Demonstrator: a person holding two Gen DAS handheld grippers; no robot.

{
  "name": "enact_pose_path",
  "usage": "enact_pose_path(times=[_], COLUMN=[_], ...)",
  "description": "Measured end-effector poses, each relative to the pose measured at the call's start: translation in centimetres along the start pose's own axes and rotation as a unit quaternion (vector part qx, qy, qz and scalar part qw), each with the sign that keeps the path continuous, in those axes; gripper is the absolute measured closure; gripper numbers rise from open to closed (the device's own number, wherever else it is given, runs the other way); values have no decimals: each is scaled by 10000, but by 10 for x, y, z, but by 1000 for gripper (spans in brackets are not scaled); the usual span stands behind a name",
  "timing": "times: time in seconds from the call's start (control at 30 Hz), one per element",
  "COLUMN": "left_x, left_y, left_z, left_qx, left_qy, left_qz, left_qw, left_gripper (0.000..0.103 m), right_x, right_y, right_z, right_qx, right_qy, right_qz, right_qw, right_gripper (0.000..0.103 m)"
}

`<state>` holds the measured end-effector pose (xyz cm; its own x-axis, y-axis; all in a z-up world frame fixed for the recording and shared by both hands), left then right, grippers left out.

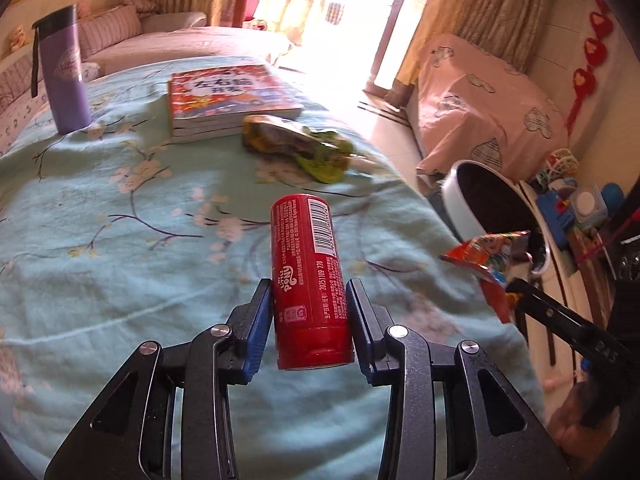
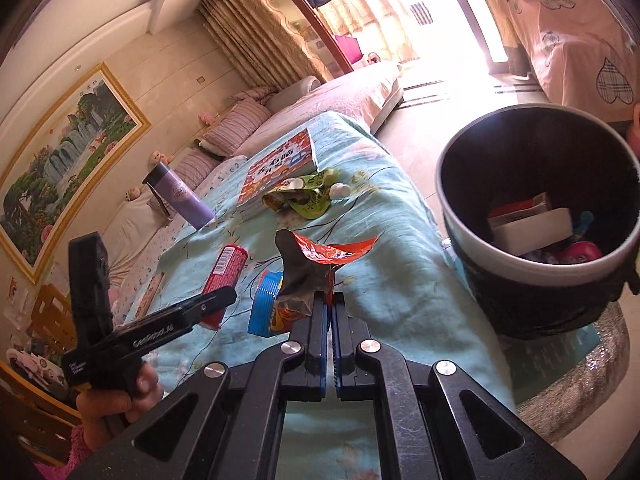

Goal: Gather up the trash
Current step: 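Grasp the red can with the left tool while the right tool grasps the orange snack wrapper, then carry the red can and snack wrapper over the bin and open both tools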

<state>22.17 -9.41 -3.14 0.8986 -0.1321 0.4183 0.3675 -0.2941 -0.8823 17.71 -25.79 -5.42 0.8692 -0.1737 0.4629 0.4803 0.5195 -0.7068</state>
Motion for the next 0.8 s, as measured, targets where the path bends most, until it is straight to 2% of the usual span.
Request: enact_pose_path(times=[0.4,0.8], left_x=[-17,-9], left_y=[1,1], left_z=[-60,-96], left_qx=[-72,-119], left_qy=[583,847], left_qz=[71,21], left_qw=[9982,9963], left_gripper=[68,68], right_x=[-18,-22], right_y=[-32,-58], right_z=[-24,-48], right_qx=[-155,-328], right_qy=[212,323], right_qz=[-250,-465], right_qw=[9993,9979], right_gripper=[101,101])
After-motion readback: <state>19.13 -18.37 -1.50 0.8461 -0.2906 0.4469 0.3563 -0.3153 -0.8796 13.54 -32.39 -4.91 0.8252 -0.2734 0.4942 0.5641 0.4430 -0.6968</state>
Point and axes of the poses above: each gripper's, at about its wrist camera, not at the fingertips, and y roughly the way its jaws point, z to its left, x to its top, the point moved 1 cm from there along y, roughly the way its jaws point, and after that the axes turned 15 degrees about z, right-handed, at the moved point
